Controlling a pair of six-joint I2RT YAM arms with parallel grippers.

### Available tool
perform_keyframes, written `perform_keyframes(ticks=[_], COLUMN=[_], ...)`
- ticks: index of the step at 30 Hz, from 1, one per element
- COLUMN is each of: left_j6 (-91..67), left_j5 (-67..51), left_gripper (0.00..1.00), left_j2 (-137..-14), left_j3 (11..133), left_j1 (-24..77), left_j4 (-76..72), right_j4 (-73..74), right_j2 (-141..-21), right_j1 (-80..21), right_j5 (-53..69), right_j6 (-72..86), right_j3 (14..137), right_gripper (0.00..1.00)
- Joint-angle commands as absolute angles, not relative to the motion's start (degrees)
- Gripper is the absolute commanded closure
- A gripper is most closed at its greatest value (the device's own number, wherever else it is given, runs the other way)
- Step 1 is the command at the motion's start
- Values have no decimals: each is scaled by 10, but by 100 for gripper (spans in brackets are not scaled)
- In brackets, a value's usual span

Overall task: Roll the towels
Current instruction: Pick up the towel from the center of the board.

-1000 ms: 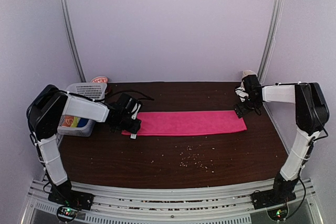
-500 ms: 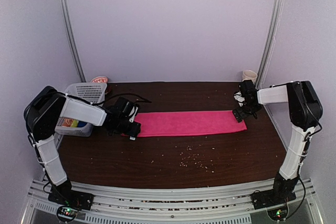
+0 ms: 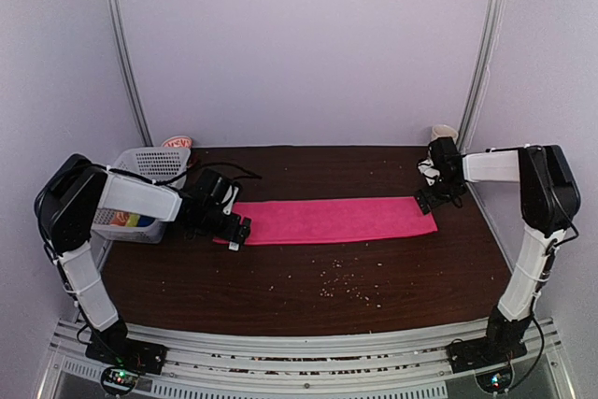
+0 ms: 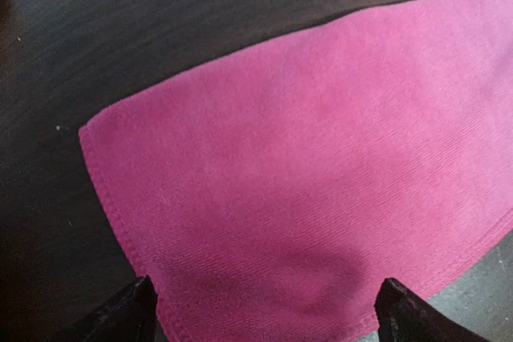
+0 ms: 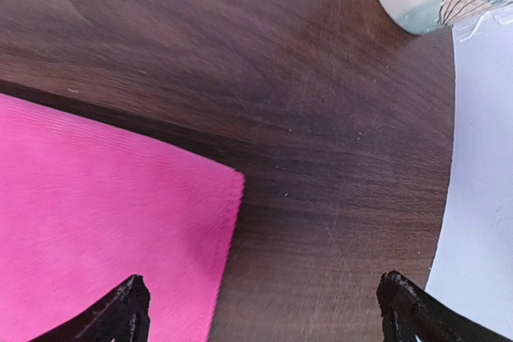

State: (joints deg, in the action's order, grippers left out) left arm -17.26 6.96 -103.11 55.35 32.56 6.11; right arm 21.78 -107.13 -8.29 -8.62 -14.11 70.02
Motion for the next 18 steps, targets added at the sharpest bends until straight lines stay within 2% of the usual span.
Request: perform_keyframes(ticks=[1,8,18], left_j6=[-173,-194,-215], left_j5=[59,73,92], left_gripper=[2,2,2], left_j2=[-969,-890,-845], left_j3=[581,538,475], left_j1=[322,351,376], left_j4=[65,59,44], right_j4=[271,294,242], right_j2=[-999,-977,-988], right_j1=[-67,-8,24], right_j5=[23,199,278], right_j6=[-97,-45,-17], right_j3=[700,633,562], right_gripper=[0,12,22])
